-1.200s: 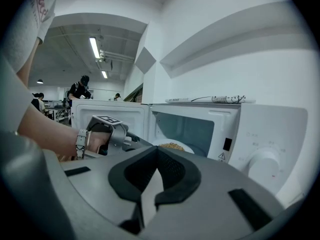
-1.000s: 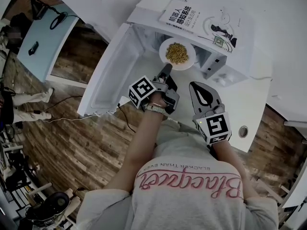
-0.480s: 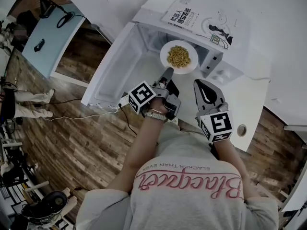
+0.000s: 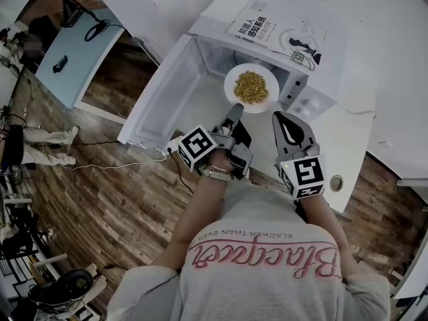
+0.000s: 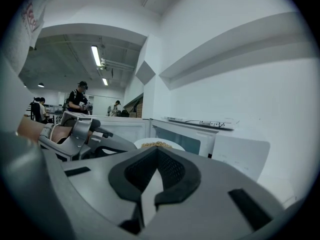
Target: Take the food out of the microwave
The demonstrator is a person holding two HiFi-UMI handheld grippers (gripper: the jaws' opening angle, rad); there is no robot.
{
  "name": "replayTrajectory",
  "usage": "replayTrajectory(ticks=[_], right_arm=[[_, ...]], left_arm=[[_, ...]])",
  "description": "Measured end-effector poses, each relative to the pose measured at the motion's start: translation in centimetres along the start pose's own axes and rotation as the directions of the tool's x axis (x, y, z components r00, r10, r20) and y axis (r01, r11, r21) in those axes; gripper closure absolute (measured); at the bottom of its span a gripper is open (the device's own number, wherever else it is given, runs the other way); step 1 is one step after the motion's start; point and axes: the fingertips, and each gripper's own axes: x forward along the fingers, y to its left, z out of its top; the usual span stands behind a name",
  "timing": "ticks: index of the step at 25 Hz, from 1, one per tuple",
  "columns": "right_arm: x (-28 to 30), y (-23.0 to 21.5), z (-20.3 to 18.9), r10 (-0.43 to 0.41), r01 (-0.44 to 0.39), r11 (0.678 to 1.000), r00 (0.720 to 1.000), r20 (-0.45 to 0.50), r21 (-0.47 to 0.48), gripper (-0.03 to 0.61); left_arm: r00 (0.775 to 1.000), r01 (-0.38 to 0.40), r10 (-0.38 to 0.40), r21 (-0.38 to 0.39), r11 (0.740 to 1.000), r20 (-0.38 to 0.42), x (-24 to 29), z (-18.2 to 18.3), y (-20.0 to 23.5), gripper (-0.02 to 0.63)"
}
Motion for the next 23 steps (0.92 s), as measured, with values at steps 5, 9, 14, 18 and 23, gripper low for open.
replayTrajectory(ticks=[5,9,14,18,23], right_arm=[[-0.7,-0.3,0.4,-0.005,0.005,1.000,1.000,0.014,-0.006,0.569],[-0.7,-0.3,0.6,-0.001,0.000,1.000,1.000,0.029,0.008,0.569],[-0.4,0.0,0.8,0.012,-0.012,1.000,0.999,0.036,0.004,0.569],[-0.4,0.1,0.5,0.006,-0.006,1.000,1.000,0.020,-0.001,0.569],[-0.6,-0.1,-0.1,-0.016,0.016,1.000,1.000,-0.016,0.004,0.569]], left_arm=[[1.000,0.003,-0.003,0.013,1.000,-0.008,-0.5,-0.4,-0.5,0.603],[1.000,0.004,-0.004,0.024,1.000,-0.019,-0.7,-0.7,-0.9,0.603],[1.000,0.011,-0.011,0.035,0.999,-0.019,-1.0,-0.7,-1.3,0.603],[1.000,0.017,-0.017,0.026,1.000,-0.010,-1.6,-0.7,-1.4,0.603],[1.000,0.025,-0.025,0.010,1.000,-0.009,-2.3,-0.9,-1.3,0.603]])
